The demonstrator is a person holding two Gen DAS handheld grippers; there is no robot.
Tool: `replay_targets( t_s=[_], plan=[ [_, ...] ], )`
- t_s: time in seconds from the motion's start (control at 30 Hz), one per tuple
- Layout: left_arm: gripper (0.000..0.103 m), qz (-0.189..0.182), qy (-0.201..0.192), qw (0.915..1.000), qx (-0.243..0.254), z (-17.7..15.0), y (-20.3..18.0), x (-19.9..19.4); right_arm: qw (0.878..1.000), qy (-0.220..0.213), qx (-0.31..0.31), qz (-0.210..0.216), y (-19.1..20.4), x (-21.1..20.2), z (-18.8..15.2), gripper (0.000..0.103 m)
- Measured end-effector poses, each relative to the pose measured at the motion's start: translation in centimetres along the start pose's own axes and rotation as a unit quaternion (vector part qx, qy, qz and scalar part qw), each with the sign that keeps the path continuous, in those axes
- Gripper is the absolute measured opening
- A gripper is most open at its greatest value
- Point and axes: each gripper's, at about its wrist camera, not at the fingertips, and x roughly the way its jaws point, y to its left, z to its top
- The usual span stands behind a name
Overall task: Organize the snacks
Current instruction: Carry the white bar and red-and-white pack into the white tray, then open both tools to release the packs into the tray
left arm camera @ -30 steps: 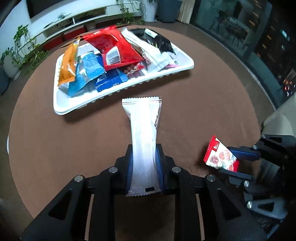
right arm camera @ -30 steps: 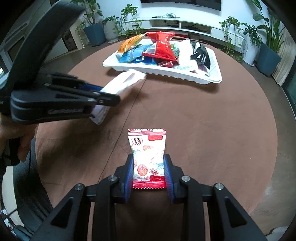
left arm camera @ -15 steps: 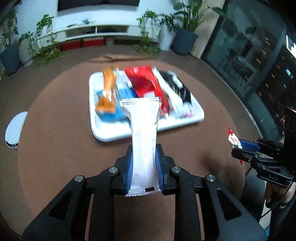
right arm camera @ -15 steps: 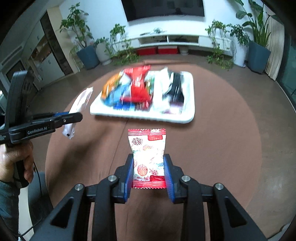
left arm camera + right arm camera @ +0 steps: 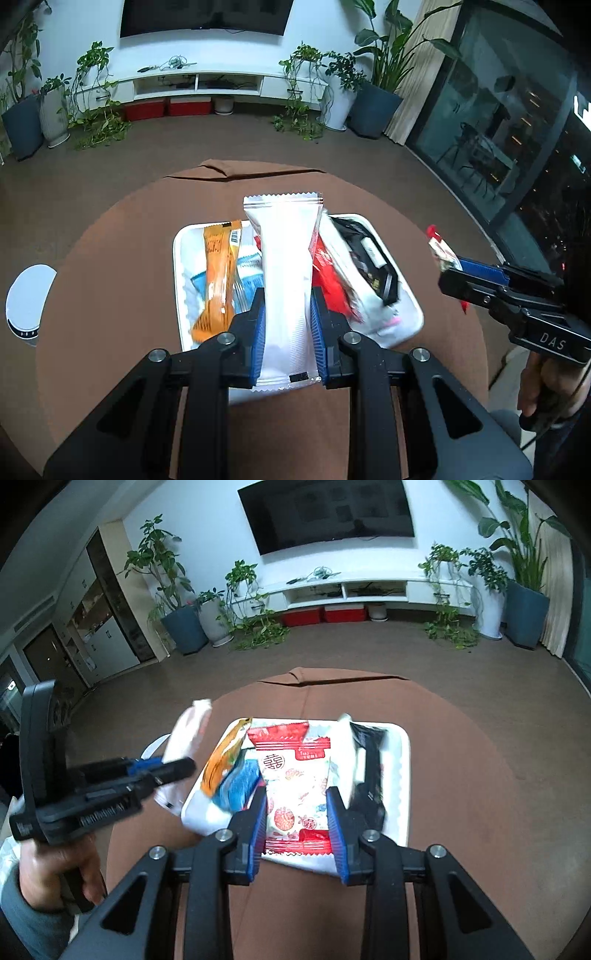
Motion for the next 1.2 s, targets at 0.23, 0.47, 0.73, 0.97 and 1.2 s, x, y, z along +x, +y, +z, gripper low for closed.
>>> replay_targets(
  t_s=[0.23, 0.47, 0.73, 0.97, 1.2],
  plan=[
    [0.020, 0.019, 0.023, 0.9996, 0.002, 0.1, 0.3, 5.3, 1.000, 0.028, 0.003, -0.007, -0.9, 5.5, 1.6, 0.034],
    [0.021, 0.026, 0.037, 0.9990, 0.008, -0.2, 0.5, 9.8, 0.999, 0.046, -0.002, -0.021, -1.1, 8.5, 1.3, 0.034],
    [0.024, 0.036, 0.043, 0.9984, 0.003, -0.1, 1.1, 13.7, 0.998, 0.061, 0.007, -0.030, -1.6, 10.0, 0.1, 0.038],
    [0.030, 0.031, 0.038, 0.9988, -0.002, -0.3, 1.6, 14.4, 0.998, 0.058, 0.004, -0.038, -1.4, 9.9, 0.1, 0.045],
    [0.056, 0.028, 0.019, 0.9994, -0.008, -0.7, 1.5, 12.8, 0.998, 0.044, 0.006, -0.043, -1.6, 8.9, 0.0, 0.051]
  ],
)
